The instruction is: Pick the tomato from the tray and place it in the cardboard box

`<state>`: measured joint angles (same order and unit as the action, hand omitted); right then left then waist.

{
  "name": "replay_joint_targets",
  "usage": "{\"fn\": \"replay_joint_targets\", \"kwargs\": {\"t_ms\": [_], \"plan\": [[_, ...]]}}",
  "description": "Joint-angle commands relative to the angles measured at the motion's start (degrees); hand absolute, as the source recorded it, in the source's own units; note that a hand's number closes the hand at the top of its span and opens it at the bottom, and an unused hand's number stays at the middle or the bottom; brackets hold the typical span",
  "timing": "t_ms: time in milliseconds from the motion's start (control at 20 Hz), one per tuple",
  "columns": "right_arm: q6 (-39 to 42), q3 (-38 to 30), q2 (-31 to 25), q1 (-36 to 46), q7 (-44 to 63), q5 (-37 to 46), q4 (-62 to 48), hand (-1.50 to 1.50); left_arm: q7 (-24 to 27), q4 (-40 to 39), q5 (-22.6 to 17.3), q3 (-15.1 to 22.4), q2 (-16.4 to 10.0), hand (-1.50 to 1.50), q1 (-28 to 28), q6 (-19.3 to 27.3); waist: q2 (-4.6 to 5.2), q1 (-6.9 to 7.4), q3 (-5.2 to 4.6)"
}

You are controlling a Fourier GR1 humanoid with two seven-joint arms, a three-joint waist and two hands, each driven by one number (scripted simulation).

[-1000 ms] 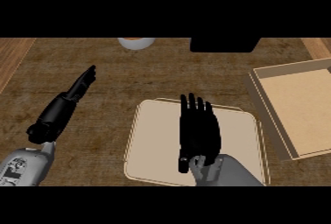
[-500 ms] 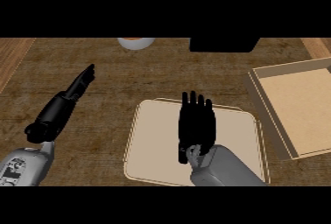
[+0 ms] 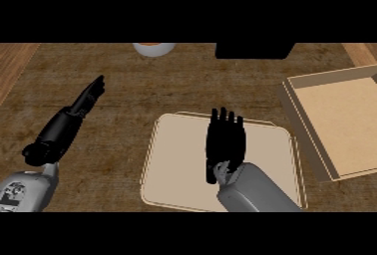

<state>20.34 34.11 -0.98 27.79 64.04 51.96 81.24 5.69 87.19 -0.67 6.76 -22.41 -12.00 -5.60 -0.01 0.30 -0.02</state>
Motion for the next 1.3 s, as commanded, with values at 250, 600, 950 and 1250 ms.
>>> {"fn": "replay_joint_targets", "kwargs": {"t_ms": [250, 600, 950, 1250], "plan": [[-3.6, 1.3, 0.9, -3.6, 5.9, 1.7, -2.9, -1.50, 1.4, -1.1, 2.3, -0.9, 2.2, 0.00, 0.1, -0.5, 0.01, -0.19, 0.01], [-1.1, 2.0, 0.9, -1.4, 11.9, 0.6, -2.1, -1.50, 0.5, -0.7, 3.9, -0.3, 3.7, 0.00, 0.1, 0.0, -0.05, -0.19, -0.01], [-4.5, -1.2, 0.9, -3.3, 1.8, 1.2, -8.3, -1.50, -0.5, 2.6, 4.0, -2.9, 3.5, 0.00, 2.5, -3.0, 0.01, 0.00, 0.02], [-8.9, -0.3, -1.5, -6.1, -10.5, 10.3, -9.1, 1.50, 0.2, 2.5, 5.7, -2.6, 6.0, 0.00, 3.0, -2.6, 0.00, -0.12, 0.02]]}}
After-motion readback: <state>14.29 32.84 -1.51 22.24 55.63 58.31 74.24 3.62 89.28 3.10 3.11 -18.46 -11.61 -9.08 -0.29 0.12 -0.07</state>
